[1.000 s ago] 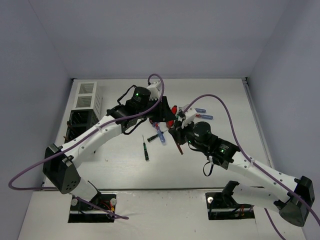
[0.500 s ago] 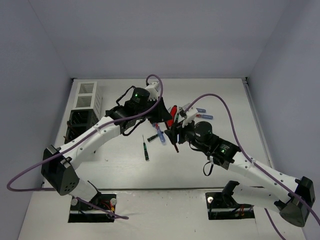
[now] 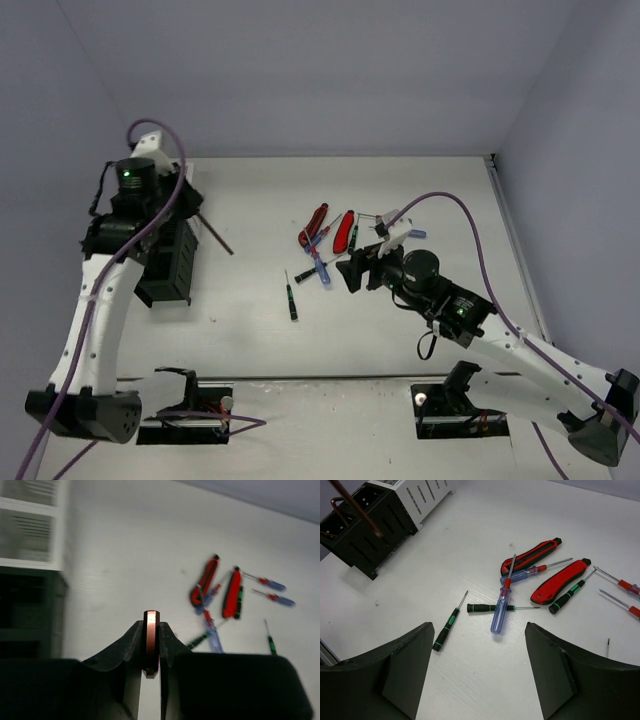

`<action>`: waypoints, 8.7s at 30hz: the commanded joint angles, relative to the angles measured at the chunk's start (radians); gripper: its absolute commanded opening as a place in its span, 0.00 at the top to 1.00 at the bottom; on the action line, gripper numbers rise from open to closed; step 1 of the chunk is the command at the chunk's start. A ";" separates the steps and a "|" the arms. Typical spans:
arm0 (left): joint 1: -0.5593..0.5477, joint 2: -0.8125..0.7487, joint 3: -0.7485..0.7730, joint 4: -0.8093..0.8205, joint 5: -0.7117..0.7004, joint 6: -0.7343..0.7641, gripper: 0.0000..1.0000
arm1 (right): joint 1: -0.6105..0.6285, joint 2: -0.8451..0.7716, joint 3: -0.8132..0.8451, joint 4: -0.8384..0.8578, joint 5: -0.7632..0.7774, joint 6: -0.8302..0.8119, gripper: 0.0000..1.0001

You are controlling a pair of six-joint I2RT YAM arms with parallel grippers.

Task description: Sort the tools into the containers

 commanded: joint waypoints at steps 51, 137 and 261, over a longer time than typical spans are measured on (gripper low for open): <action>-0.160 -0.012 -0.048 -0.132 -0.152 -0.126 0.42 | 0.004 0.012 -0.093 -0.072 0.241 0.183 0.32; 0.329 0.096 -0.415 0.715 -0.349 0.085 0.54 | 0.005 -0.144 -0.166 -0.147 0.190 0.211 0.30; -0.652 0.867 0.320 -0.135 -0.127 0.415 0.70 | 0.004 -0.179 -0.158 -0.257 0.186 0.251 0.30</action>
